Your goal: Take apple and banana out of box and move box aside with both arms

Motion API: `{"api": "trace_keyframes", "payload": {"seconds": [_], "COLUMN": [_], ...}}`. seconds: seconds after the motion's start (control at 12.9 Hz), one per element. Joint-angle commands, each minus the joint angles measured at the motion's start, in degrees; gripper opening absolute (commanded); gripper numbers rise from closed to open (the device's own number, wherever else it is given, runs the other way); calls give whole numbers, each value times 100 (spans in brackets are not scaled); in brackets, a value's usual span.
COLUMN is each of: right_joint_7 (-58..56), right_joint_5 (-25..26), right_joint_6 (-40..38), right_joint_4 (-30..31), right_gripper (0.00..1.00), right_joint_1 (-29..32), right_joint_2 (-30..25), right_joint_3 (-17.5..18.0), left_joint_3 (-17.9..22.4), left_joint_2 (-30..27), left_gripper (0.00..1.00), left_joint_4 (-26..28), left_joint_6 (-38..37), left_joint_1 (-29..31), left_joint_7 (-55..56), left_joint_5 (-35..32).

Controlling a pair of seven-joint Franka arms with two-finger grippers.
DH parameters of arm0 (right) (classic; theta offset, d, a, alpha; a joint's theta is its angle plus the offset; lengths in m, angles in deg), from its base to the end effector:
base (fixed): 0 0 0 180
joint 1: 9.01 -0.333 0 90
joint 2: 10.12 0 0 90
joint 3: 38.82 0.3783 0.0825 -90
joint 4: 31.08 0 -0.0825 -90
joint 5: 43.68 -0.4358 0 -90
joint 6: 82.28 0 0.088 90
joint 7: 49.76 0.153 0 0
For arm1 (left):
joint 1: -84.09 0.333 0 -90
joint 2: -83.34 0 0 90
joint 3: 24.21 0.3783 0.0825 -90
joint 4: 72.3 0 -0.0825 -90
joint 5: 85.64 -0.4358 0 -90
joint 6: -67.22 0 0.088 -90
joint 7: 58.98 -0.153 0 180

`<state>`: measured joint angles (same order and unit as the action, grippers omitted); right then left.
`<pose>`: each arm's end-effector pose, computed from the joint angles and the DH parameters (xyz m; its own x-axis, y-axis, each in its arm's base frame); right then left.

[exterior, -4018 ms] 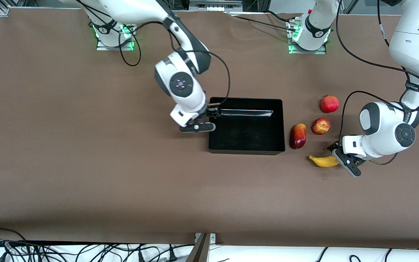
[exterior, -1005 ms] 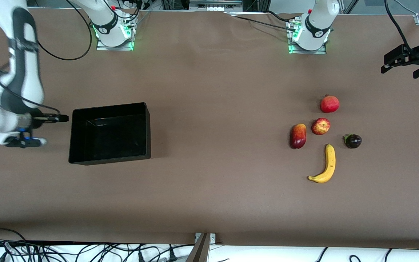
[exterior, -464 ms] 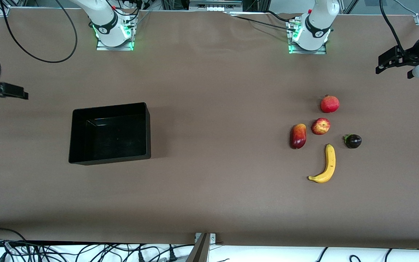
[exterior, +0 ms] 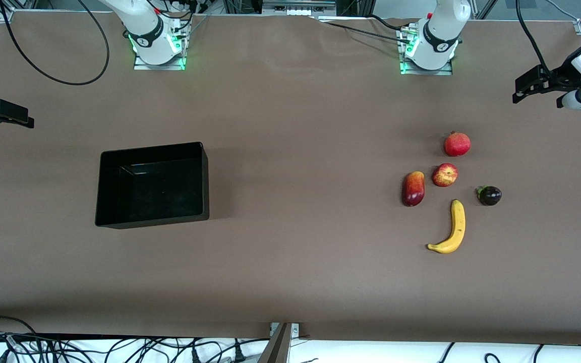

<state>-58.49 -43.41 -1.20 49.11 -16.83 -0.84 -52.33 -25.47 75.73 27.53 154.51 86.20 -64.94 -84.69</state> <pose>0.6389 -0.0517 0.6180 0.9879 0.0509 -0.1462 0.0544 -0.9983 0.0204 0.5449 0.0047 0.6244 0.9924 -0.0895 -0.0841 -0.0879 -0.9959 0.0225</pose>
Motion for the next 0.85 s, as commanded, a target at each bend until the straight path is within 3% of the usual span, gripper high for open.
{"api": "trace_keyframes", "payload": {"seconds": [0.0,0.77], "right_joint_7": [528,574], "right_joint_5": [193,114], "right_joint_6": [829,857], "right_joint_4": [1418,1385], "right_gripper": [100,100], "right_joint_1": [403,834], "right_joint_2": [-1014,-998], "right_joint_3": [578,701], "left_joint_3": [64,82], "left_joint_2": [102,181], "left_gripper": [100,100], "left_joint_4": [-324,-500], "left_joint_6": [-125,-63], "left_joint_1": [17,79], "left_joint_7": [34,33], "left_joint_5": [-86,-77]}}
